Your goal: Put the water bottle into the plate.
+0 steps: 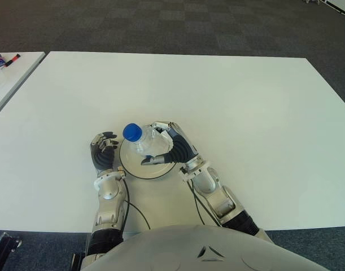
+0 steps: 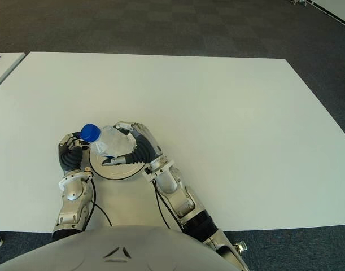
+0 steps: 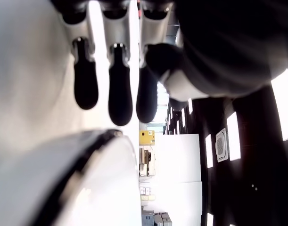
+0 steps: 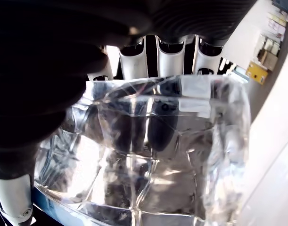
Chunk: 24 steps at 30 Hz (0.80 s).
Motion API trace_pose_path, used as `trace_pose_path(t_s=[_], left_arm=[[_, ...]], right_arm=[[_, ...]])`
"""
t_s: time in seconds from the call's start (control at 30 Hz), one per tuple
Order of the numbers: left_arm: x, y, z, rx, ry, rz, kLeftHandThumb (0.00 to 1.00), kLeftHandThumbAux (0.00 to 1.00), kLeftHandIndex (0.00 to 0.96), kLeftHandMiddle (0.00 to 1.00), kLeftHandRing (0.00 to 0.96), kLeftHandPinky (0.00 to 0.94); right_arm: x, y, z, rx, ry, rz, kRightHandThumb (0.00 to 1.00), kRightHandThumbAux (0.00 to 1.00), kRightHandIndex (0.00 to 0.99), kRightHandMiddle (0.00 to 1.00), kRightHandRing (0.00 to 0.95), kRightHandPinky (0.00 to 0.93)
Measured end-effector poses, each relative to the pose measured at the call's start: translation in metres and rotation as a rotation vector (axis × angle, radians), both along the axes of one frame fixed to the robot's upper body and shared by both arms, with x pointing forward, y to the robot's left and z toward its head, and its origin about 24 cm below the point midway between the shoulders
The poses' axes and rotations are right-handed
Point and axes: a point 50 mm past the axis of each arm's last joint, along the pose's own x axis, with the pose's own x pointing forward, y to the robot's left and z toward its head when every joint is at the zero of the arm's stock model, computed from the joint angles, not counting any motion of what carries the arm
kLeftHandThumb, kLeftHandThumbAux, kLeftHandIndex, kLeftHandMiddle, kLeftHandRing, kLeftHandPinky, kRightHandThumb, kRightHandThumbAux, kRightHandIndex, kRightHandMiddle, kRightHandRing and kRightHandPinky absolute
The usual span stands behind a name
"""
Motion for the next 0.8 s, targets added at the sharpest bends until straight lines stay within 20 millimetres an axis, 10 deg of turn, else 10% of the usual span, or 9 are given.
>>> trace_pose_path(t_s=[0.8], left_arm=[[0.003,-0.001,0.001,-0.012,-0.001,0.000,0.832,0.679,0.402,0.491,0.577,0.531]], right_arm=[[0.012,0.000,-0.019,-0.106,0.038,-0.004,0.858,0.672,0.414,0.541,0.904,0.882]])
